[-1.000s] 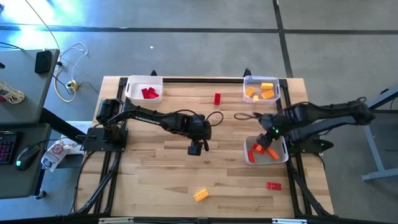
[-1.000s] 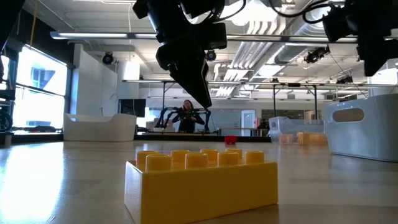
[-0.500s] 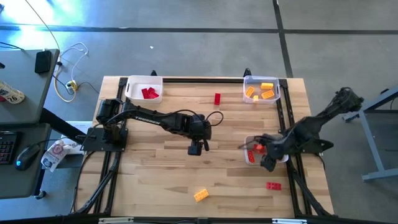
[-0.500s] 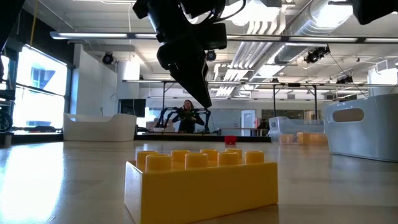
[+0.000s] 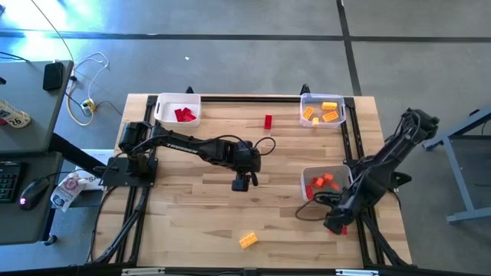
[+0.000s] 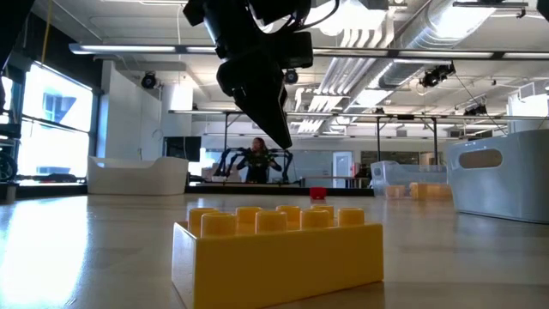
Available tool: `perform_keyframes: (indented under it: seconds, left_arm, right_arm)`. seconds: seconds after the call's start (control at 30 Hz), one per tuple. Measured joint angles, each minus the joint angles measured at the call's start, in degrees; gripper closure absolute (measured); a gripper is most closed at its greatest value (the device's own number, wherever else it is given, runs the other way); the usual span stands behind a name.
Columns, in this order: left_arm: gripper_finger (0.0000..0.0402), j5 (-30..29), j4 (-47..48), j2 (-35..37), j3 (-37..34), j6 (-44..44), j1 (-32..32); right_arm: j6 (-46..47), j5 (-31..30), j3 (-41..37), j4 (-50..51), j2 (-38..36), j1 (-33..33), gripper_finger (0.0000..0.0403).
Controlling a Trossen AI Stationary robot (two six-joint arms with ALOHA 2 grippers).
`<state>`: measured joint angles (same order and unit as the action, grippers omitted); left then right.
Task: Sort & place blocks by color
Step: Put the red game piece into the white bin
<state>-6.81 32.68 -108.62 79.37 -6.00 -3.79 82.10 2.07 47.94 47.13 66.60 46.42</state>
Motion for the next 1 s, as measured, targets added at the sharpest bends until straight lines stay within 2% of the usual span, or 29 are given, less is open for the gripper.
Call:
perform_keyframes:
  seconds: [0.37, 0.6, 1.0]
  left_arm:
    - [0.0178, -0.02, -0.01, 0.0, 0.02, 1.31, 0.02]
    - [0.0178, -0.02, 0.01, 0.0, 0.02, 1.33, 0.02]
    - [0.0178, -0.02, 0.05, 0.0, 0.01, 1.33, 0.02]
  right_arm:
    - [-0.02, 3.2, 0.0, 0.02, 7.84, 7.13, 0.0183]
    - [-0.02, 3.66, -0.01, -0.78, 11.48, 8.48, 0.0183]
    - [-1.02, 8.56, 0.0, -2.32, 19.43, 10.61, 0.0183]
